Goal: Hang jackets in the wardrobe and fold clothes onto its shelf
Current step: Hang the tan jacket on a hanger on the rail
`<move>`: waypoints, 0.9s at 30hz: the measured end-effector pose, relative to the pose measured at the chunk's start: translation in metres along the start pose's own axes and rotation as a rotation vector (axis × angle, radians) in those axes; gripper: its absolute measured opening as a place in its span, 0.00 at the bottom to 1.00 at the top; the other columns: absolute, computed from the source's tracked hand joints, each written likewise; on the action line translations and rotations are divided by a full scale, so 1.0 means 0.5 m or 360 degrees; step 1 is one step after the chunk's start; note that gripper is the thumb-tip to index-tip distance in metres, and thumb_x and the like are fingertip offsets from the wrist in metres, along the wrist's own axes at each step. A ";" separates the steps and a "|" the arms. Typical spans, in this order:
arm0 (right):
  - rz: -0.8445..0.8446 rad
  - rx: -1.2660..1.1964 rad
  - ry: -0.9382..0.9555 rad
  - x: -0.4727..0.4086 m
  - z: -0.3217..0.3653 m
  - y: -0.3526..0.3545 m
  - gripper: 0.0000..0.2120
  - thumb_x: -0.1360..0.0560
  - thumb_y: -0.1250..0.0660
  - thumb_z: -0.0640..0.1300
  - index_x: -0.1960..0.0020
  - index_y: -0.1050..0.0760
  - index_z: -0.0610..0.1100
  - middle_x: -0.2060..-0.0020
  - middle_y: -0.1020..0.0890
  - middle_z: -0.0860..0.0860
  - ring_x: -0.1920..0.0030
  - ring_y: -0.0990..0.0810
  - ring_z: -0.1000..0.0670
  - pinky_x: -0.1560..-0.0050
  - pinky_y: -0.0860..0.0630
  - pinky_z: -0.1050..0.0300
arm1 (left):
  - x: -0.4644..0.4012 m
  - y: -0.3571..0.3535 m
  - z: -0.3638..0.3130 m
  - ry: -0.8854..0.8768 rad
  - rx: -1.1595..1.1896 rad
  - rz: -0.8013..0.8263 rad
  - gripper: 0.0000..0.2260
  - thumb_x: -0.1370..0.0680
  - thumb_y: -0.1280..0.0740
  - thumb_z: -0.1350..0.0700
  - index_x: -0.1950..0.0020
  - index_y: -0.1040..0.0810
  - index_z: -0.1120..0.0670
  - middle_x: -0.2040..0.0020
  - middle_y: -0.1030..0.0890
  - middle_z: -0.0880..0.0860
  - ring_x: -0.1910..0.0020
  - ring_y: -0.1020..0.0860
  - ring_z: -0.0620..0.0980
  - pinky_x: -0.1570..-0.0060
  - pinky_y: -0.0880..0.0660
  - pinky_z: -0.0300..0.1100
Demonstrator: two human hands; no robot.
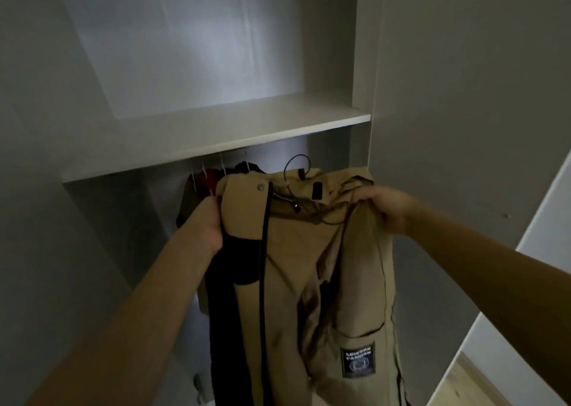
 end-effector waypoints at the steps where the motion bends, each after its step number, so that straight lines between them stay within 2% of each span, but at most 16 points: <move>1: 0.0027 -0.0036 0.0021 -0.004 0.010 -0.001 0.10 0.28 0.36 0.39 0.49 0.19 0.40 0.54 0.16 0.41 0.54 0.17 0.41 0.54 0.21 0.49 | -0.008 0.000 0.017 0.0051 0.0057 0.0004 0.17 0.16 0.45 0.54 0.32 0.27 0.58 0.42 0.21 0.59 0.43 0.23 0.58 0.41 0.27 0.49; 4: 0.0093 -0.0131 0.0075 -0.016 0.045 -0.019 0.11 0.28 0.38 0.40 0.51 0.19 0.39 0.55 0.16 0.41 0.53 0.18 0.41 0.49 0.22 0.47 | -0.029 -0.011 0.064 0.0182 0.0045 -0.0020 0.16 0.16 0.44 0.50 0.41 0.21 0.56 0.51 0.18 0.59 0.57 0.21 0.56 0.59 0.23 0.48; 5: 0.0093 -0.0186 0.0108 -0.022 0.058 -0.026 0.11 0.28 0.38 0.40 0.52 0.18 0.39 0.56 0.16 0.41 0.54 0.18 0.41 0.50 0.22 0.48 | -0.037 -0.018 0.077 0.0222 0.0065 -0.0035 0.16 0.16 0.44 0.49 0.42 0.21 0.56 0.51 0.18 0.59 0.57 0.20 0.56 0.59 0.23 0.48; 6: 0.0089 -0.0246 0.0141 -0.031 0.070 -0.035 0.11 0.28 0.38 0.41 0.52 0.19 0.40 0.57 0.16 0.41 0.55 0.18 0.41 0.52 0.21 0.48 | -0.047 -0.025 0.089 0.0254 0.0092 -0.0037 0.17 0.16 0.44 0.48 0.40 0.21 0.56 0.50 0.18 0.60 0.54 0.20 0.57 0.55 0.22 0.49; 8: 0.0100 -0.0351 0.0209 -0.049 0.093 -0.061 0.10 0.28 0.39 0.41 0.54 0.19 0.41 0.58 0.16 0.42 0.57 0.18 0.41 0.56 0.21 0.50 | -0.068 -0.034 0.102 0.0250 0.0053 -0.0038 0.19 0.16 0.44 0.48 0.34 0.24 0.58 0.39 0.21 0.63 0.43 0.23 0.59 0.39 0.26 0.52; 10: 0.0141 -0.0414 0.0252 -0.070 0.111 -0.095 0.10 0.27 0.39 0.41 0.53 0.19 0.41 0.57 0.16 0.41 0.56 0.18 0.41 0.56 0.21 0.49 | -0.084 -0.025 0.111 0.0233 -0.0156 -0.0043 0.20 0.16 0.43 0.49 0.31 0.27 0.60 0.34 0.25 0.64 0.36 0.27 0.59 0.33 0.30 0.53; 12: 0.0196 -0.0413 0.0263 -0.092 0.120 -0.133 0.11 0.27 0.39 0.40 0.52 0.20 0.41 0.55 0.17 0.41 0.54 0.18 0.40 0.53 0.21 0.48 | -0.097 0.001 0.124 0.0270 -0.0375 0.0001 0.18 0.18 0.38 0.48 0.35 0.23 0.59 0.38 0.22 0.62 0.38 0.24 0.60 0.37 0.27 0.52; 14: 0.0241 -0.0368 0.0248 -0.117 0.125 -0.172 0.10 0.27 0.39 0.40 0.54 0.19 0.40 0.56 0.17 0.41 0.55 0.18 0.41 0.55 0.20 0.49 | -0.118 0.050 0.134 0.0311 -0.0679 0.0033 0.15 0.20 0.35 0.47 0.41 0.20 0.57 0.43 0.19 0.59 0.44 0.21 0.59 0.41 0.23 0.53; 16: 0.0278 -0.0286 0.0202 -0.142 0.126 -0.211 0.10 0.27 0.39 0.41 0.55 0.19 0.40 0.59 0.16 0.42 0.58 0.18 0.42 0.60 0.20 0.51 | -0.153 0.108 0.128 0.0317 -0.1065 0.0056 0.09 0.22 0.34 0.50 0.48 0.20 0.54 0.50 0.18 0.55 0.52 0.20 0.54 0.56 0.20 0.45; 17: 0.0286 -0.0227 0.0183 -0.157 0.127 -0.229 0.10 0.27 0.38 0.42 0.53 0.19 0.40 0.59 0.16 0.42 0.58 0.18 0.42 0.59 0.21 0.51 | -0.181 0.137 0.115 0.0284 -0.1244 0.0027 0.05 0.23 0.34 0.53 0.51 0.21 0.53 0.52 0.19 0.53 0.56 0.21 0.50 0.63 0.22 0.40; 18: 0.0291 -0.0168 0.0160 -0.172 0.128 -0.247 0.11 0.27 0.38 0.43 0.52 0.19 0.40 0.59 0.17 0.42 0.57 0.18 0.41 0.57 0.21 0.50 | -0.215 0.172 0.098 0.0244 -0.1384 -0.0045 0.04 0.23 0.35 0.54 0.52 0.23 0.54 0.50 0.20 0.53 0.56 0.22 0.49 0.65 0.25 0.37; 19: 0.0294 -0.0119 0.0126 -0.187 0.128 -0.264 0.11 0.28 0.37 0.43 0.51 0.19 0.40 0.58 0.17 0.42 0.56 0.19 0.41 0.56 0.22 0.49 | -0.250 0.204 0.078 0.0210 -0.1489 -0.0127 0.06 0.22 0.36 0.55 0.49 0.24 0.55 0.47 0.22 0.54 0.52 0.23 0.50 0.60 0.25 0.38; 21: 0.0298 -0.0034 0.0044 -0.216 0.127 -0.298 0.12 0.29 0.36 0.44 0.49 0.19 0.40 0.56 0.16 0.41 0.57 0.18 0.40 0.57 0.21 0.49 | -0.320 0.287 0.037 0.0183 -0.1643 -0.0399 0.17 0.21 0.37 0.51 0.35 0.29 0.58 0.35 0.27 0.59 0.39 0.27 0.58 0.42 0.26 0.46; 23: 0.0281 0.0049 -0.0016 -0.247 0.128 -0.324 0.14 0.29 0.35 0.45 0.47 0.20 0.40 0.53 0.17 0.41 0.55 0.18 0.40 0.59 0.22 0.50 | -0.370 0.371 -0.007 0.0167 -0.1811 -0.0693 0.28 0.21 0.37 0.47 0.26 0.38 0.61 0.28 0.35 0.64 0.30 0.34 0.63 0.32 0.34 0.53; 25: 0.0255 0.0130 -0.0053 -0.275 0.127 -0.346 0.15 0.29 0.34 0.46 0.45 0.21 0.40 0.50 0.18 0.40 0.51 0.19 0.38 0.56 0.22 0.49 | -0.404 0.440 -0.047 0.0088 -0.1990 -0.0884 0.31 0.21 0.36 0.47 0.24 0.40 0.61 0.26 0.37 0.64 0.28 0.37 0.64 0.31 0.37 0.56; 27: 0.0267 0.0198 -0.0090 -0.294 0.121 -0.375 0.17 0.30 0.33 0.45 0.44 0.21 0.39 0.49 0.18 0.38 0.50 0.20 0.37 0.52 0.22 0.46 | -0.431 0.501 -0.078 0.0021 -0.2144 -0.1024 0.25 0.22 0.34 0.50 0.29 0.32 0.60 0.31 0.29 0.62 0.32 0.30 0.63 0.37 0.31 0.55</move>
Point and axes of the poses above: each hand's wrist, its own x-axis away from the middle knuckle, its own y-axis out of the back of the hand, z = x × y, the point moved 6 cm from there along -x, towards the middle knuckle
